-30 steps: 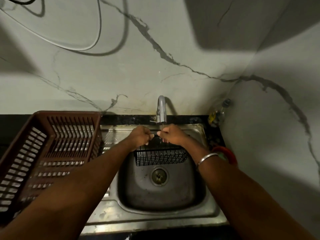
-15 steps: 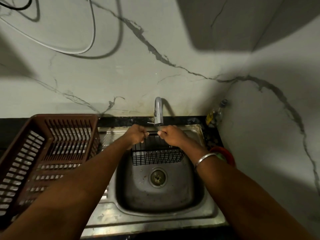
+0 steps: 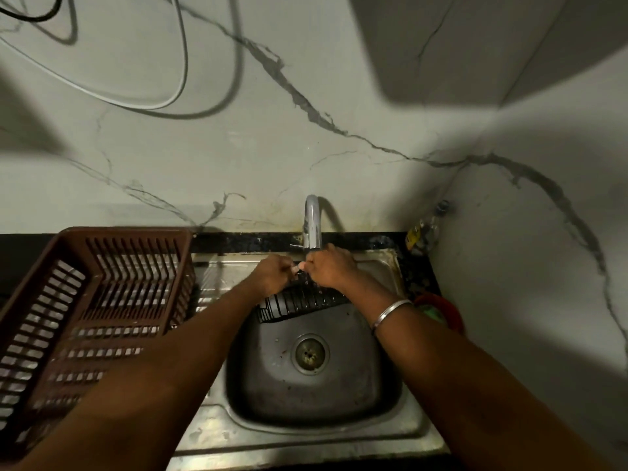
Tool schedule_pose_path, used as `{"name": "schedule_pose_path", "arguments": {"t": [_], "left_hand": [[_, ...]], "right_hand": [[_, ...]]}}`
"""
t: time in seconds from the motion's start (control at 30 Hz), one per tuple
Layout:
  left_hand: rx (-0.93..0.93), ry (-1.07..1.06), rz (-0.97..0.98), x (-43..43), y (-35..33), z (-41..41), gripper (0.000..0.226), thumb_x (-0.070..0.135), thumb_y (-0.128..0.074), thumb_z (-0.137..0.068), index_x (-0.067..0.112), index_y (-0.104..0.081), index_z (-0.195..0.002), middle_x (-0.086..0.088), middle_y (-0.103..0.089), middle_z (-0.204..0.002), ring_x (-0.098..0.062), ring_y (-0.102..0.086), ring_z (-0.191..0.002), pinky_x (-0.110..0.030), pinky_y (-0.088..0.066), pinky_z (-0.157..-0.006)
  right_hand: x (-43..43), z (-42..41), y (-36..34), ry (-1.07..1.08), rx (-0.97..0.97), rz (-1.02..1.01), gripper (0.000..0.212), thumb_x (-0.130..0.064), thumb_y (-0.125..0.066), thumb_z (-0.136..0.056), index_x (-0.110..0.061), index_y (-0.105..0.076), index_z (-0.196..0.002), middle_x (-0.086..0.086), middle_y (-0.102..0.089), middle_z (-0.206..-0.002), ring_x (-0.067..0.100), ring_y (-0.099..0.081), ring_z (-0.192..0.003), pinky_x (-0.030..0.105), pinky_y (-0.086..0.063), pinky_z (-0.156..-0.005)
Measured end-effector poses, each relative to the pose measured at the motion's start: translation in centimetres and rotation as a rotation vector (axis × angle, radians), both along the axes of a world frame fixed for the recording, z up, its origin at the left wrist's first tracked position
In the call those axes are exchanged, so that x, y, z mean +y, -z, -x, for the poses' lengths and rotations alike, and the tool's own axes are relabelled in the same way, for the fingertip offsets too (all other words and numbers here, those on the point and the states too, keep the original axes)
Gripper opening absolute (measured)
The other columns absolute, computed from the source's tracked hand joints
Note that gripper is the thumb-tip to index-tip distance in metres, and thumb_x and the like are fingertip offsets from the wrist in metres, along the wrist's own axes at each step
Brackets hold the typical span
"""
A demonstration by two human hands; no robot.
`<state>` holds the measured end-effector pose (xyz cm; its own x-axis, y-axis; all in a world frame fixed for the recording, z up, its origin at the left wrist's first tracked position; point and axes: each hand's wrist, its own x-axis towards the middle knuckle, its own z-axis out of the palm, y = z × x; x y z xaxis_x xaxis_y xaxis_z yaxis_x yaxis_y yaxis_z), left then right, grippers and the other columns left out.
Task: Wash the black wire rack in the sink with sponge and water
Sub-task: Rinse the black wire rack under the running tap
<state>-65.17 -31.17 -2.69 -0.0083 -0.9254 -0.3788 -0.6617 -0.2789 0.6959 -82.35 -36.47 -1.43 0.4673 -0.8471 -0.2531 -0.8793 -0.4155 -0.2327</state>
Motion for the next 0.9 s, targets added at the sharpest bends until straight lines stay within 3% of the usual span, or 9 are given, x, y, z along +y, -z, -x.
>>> {"name": "schedule_pose_path", "arguments": {"t": [0.1, 0.2, 0.33, 0.47, 0.57, 0.63, 0.77, 0.83, 0.9], "left_hand": [[0.096, -0.089, -0.017, 0.2, 0.6, 0.0, 0.020, 0.015, -0.063, -0.107, 0.012, -0.074, -0.090, -0.005, -0.066, -0.080, -0.016, -0.057, -0.073, -0.030, -0.046, -0.066], [0.152, -0.124, -0.041, 0.4, 0.6, -0.4, 0.026, 0.015, -0.060, -0.109, 0.012, -0.072, -0.085, -0.005, -0.067, -0.082, -0.016, -0.059, -0.077, -0.029, -0.046, -0.070], [0.206, -0.151, -0.077, 0.8, 0.6, -0.5, 0.024, 0.010, -0.058, -0.109, 0.004, -0.073, -0.091, -0.008, -0.068, -0.085, -0.017, -0.061, -0.081, -0.027, -0.048, -0.071], [0.242, -0.136, -0.079, 1.1, 0.8, -1.8, 0.031, 0.011, -0.056, -0.110, 0.009, -0.072, -0.083, -0.005, -0.066, -0.082, -0.018, -0.058, -0.083, -0.028, -0.045, -0.076], [0.224, -0.147, -0.111, 1.1, 0.8, -1.8, 0.033, 0.016, -0.053, -0.112, 0.012, -0.070, -0.083, -0.006, -0.067, -0.081, -0.017, -0.058, -0.080, -0.029, -0.046, -0.074], [0.243, -0.111, -0.127, 1.0, 0.4, -0.7, 0.031, 0.021, -0.050, -0.114, 0.008, -0.072, -0.095, -0.011, -0.071, -0.087, -0.017, -0.061, -0.080, -0.026, -0.050, -0.072], [0.366, -0.081, -0.100, 1.0, -0.1, 0.8, 0.031, 0.024, -0.046, -0.115, 0.007, -0.071, -0.108, -0.009, -0.071, -0.097, -0.018, -0.061, -0.083, -0.029, -0.051, -0.076], [0.403, -0.117, -0.104, 1.4, 0.0, 0.6, 0.029, 0.019, -0.044, -0.116, 0.012, -0.067, -0.098, -0.006, -0.065, -0.089, -0.014, -0.056, -0.078, -0.027, -0.048, -0.073], [0.407, -0.120, -0.112, 1.7, 0.2, 0.0, 0.031, 0.017, -0.043, -0.115, 0.014, -0.066, -0.095, -0.004, -0.063, -0.086, -0.013, -0.054, -0.077, -0.025, -0.047, -0.071]], "right_hand": [[-0.4, 0.7, -1.0, 0.044, -0.098, -0.055, 0.034, -0.052, -0.062, -0.102, -0.019, -0.070, -0.109, 0.004, -0.068, -0.115, 0.022, -0.066, -0.103, 0.032, -0.048, -0.080], [-1.3, 2.7, -1.6, 0.124, -0.188, -0.082, 0.030, -0.046, -0.075, -0.094, -0.025, -0.060, -0.079, -0.007, -0.065, -0.080, 0.012, -0.065, -0.076, 0.033, -0.052, -0.073], [-0.7, 2.3, -1.6, 0.119, -0.211, -0.132, 0.027, -0.041, -0.070, -0.099, -0.021, -0.057, -0.087, -0.007, -0.061, -0.082, 0.014, -0.067, -0.078, 0.036, -0.058, -0.074], [-1.3, 4.3, -1.5, 0.157, -0.372, -0.220, 0.032, -0.042, -0.073, -0.097, -0.022, -0.070, -0.072, -0.008, -0.062, -0.061, 0.006, -0.056, -0.054, 0.026, -0.043, -0.061], [-0.9, 3.6, -1.4, 0.188, -0.460, -0.272, 0.020, -0.036, -0.070, -0.101, -0.017, -0.078, -0.096, -0.006, -0.068, -0.074, 0.006, -0.063, -0.062, 0.024, -0.045, -0.056], [-0.6, 2.2, -1.3, 0.221, -0.507, -0.258, 0.029, -0.035, -0.072, -0.099, -0.012, -0.075, -0.115, 0.000, -0.074, -0.094, 0.012, -0.071, -0.080, 0.022, -0.050, -0.060], [-0.3, 0.7, -1.0, 0.209, -0.546, -0.304, 0.029, -0.036, -0.073, -0.098, -0.016, -0.070, -0.120, 0.002, -0.074, -0.107, 0.019, -0.072, -0.098, 0.030, -0.060, -0.080], [-0.5, 1.6, -1.4, 0.210, -0.574, -0.368, 0.040, -0.043, -0.070, -0.099, -0.014, -0.069, -0.127, 0.001, -0.075, -0.108, 0.014, -0.072, -0.098, 0.026, -0.057, -0.078], [-0.6, 2.9, -1.7, 0.221, -0.574, -0.405, 0.034, -0.046, -0.065, -0.102, -0.016, -0.075, -0.116, -0.007, -0.075, -0.092, 0.006, -0.070, -0.085, 0.022, -0.051, -0.072]]}}
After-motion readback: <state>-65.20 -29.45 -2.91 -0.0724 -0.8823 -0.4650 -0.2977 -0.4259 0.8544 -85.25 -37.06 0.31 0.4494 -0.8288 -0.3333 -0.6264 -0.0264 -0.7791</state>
